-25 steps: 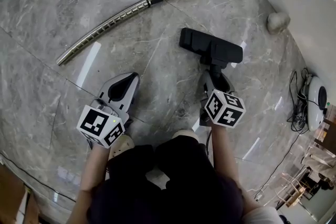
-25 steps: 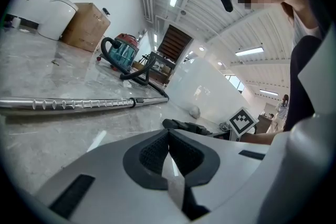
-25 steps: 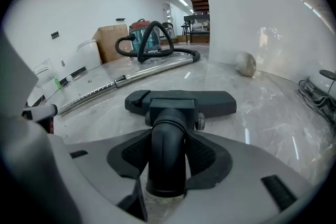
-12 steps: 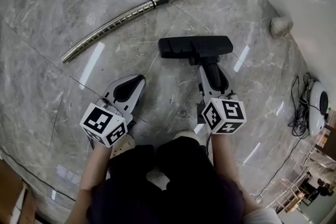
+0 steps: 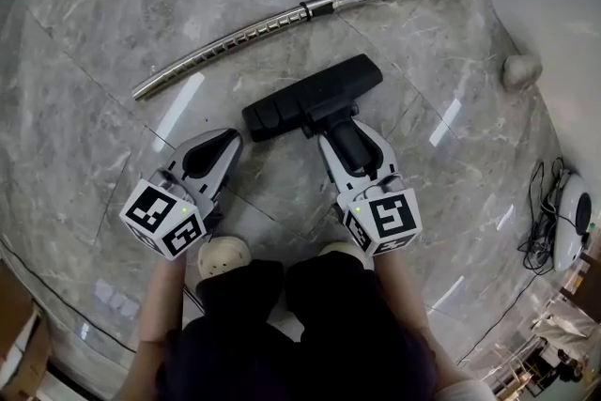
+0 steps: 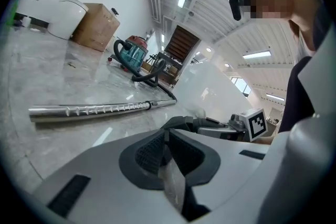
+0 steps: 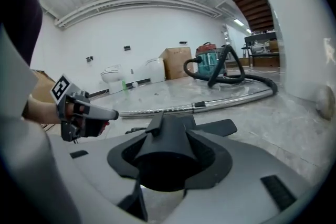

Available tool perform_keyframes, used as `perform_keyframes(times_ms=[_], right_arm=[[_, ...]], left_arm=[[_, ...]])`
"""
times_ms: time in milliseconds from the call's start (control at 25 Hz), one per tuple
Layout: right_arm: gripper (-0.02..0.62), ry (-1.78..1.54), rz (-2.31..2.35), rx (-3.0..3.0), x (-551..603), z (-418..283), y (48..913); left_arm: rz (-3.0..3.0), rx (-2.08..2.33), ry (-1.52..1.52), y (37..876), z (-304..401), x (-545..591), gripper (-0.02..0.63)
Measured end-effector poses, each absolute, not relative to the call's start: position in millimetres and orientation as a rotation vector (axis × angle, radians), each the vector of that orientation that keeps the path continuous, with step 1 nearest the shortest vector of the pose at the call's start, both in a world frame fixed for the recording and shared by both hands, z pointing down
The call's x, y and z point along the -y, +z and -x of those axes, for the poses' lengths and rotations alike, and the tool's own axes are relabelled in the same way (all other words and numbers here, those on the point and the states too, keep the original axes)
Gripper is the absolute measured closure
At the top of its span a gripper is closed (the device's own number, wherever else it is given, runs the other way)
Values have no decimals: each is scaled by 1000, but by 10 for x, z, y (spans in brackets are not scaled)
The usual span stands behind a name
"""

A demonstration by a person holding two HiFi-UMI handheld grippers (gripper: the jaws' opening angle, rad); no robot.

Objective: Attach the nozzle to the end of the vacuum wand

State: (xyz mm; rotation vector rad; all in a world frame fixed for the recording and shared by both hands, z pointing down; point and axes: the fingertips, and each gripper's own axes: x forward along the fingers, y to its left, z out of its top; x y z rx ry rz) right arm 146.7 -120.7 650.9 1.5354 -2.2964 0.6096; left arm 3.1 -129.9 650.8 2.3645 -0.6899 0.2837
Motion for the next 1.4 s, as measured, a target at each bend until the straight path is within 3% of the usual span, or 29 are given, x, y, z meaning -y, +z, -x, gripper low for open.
perform_keyframes(times_ms=[200, 440, 680, 1120, 1400], right_arm=[[400, 526, -1181, 2484, 1245, -775, 6484], [400, 429, -771, 2640, 1236, 14, 6424], [400, 387, -488, 2710, 1183, 526, 6345], [413, 557, -476, 2849, 1338, 763, 5976], [414, 605, -462, 2923, 1318, 832, 5729]], left_arm=[[-2366, 769, 328, 6439, 407, 1308, 592], [-2538, 716, 619, 6431, 721, 1140, 364], [-2484, 662, 823, 6733, 973, 906, 289], [-2008, 325, 333, 6769, 1089, 335, 258], [-1740, 107, -180, 6524, 857, 426, 197]])
